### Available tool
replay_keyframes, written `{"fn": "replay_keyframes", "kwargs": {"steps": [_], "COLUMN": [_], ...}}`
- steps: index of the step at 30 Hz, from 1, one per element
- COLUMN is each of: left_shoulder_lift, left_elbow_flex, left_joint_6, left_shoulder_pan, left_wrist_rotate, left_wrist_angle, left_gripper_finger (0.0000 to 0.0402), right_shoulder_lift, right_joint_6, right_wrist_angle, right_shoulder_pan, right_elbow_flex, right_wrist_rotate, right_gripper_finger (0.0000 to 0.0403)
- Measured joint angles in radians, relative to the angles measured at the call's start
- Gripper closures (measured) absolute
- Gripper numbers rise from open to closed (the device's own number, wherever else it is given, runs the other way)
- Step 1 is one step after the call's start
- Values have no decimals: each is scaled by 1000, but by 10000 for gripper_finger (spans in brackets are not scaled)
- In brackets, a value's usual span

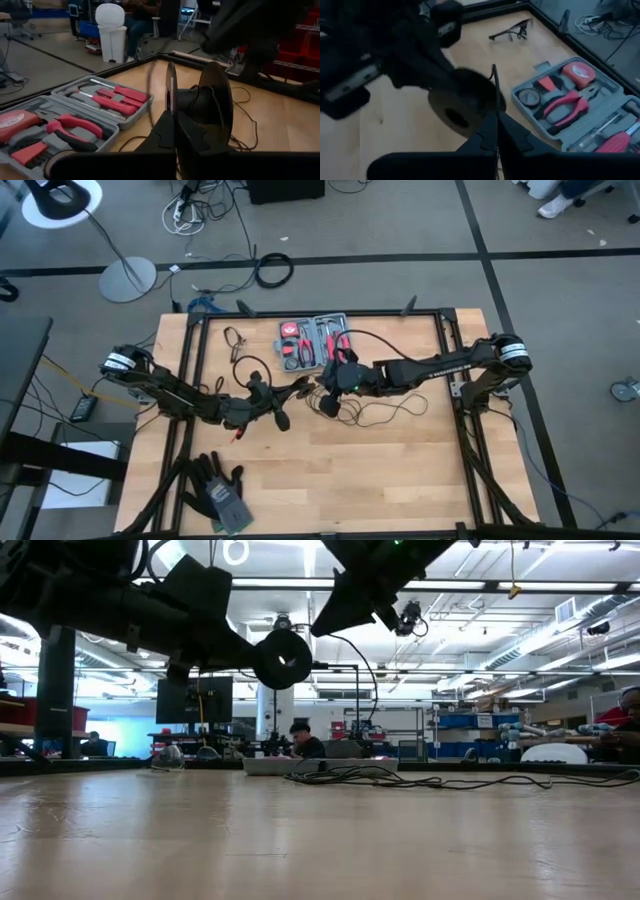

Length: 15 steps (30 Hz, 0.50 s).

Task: Coil cords
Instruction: Coil the black wire onto the black spool

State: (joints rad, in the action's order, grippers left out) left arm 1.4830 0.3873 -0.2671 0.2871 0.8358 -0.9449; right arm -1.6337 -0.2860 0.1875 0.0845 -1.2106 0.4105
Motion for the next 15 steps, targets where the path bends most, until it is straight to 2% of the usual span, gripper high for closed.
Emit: {"fn": "replay_keyframes", "kwargs": {"steps": [4,9,15], "left_shoulder_lift": [0,0,0], "left_elbow_flex": [4,4,4], "left_joint_6": [19,29,34], "left_shoulder_pan": [5,10,10], "left_wrist_rotate": [0,0,28], "left_wrist_angle": [-7,-36,-37], "left_gripper_finger": [402,402,401], "right_shoulder_lift": [0,0,-1], "right_joint_6": [-56,-176,-227], "right_wrist_angle": [125,313,393], "right_shoulder_pan": [-3,-13,1], "right_elbow_flex": [0,0,0], "right_wrist_rotate": [110,125,127], "right_gripper_finger": [403,403,403]}}
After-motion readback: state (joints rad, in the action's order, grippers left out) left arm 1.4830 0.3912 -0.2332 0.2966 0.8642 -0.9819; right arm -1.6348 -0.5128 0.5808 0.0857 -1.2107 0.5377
